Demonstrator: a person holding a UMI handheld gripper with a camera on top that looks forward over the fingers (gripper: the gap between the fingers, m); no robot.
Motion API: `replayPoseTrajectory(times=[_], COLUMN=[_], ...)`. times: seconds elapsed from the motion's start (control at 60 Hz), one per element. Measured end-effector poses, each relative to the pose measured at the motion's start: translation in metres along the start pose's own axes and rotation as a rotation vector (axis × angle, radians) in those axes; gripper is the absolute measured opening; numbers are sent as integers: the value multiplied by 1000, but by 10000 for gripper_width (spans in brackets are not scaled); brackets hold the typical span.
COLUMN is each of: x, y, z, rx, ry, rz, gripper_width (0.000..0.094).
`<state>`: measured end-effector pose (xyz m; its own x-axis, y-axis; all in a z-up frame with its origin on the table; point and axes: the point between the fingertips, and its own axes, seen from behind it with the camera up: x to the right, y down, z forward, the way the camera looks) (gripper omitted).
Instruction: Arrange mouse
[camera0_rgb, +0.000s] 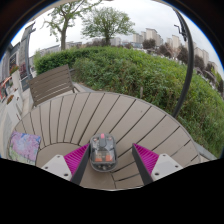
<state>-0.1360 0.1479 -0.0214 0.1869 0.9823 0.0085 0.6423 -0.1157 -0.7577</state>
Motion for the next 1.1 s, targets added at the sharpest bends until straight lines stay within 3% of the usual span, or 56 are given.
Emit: replayPoseTrajectory(times=[0.1,0.117,0.133,0.15,0.167,0.217,0.267,0.35,0.483,0.583,0.7,0.833,1.1], x=[-1,-3,-7,-12,-12,4,7,-1,-21,-72,-158,-259,-342], y=[-2,-3,-4,-4,-4,-7,-12,-29,-93,-135,-146,-96,45], z=[3,3,3,3,5,1,-2,-19,-75,-118,-148,-154,-101], rx=[-1,0,0,0,0,-2,2,3,77,125,143,88,-31], ry=[13,8,-8,-28,-17,70,92,89,78,5,-103,-193,-160], rz=[3,2,-4,-10,-10,-26,-32,11,42,51,40,15,-81], gripper_width=[823,777,674,492,419,389,363,359,358,357,356,357,365])
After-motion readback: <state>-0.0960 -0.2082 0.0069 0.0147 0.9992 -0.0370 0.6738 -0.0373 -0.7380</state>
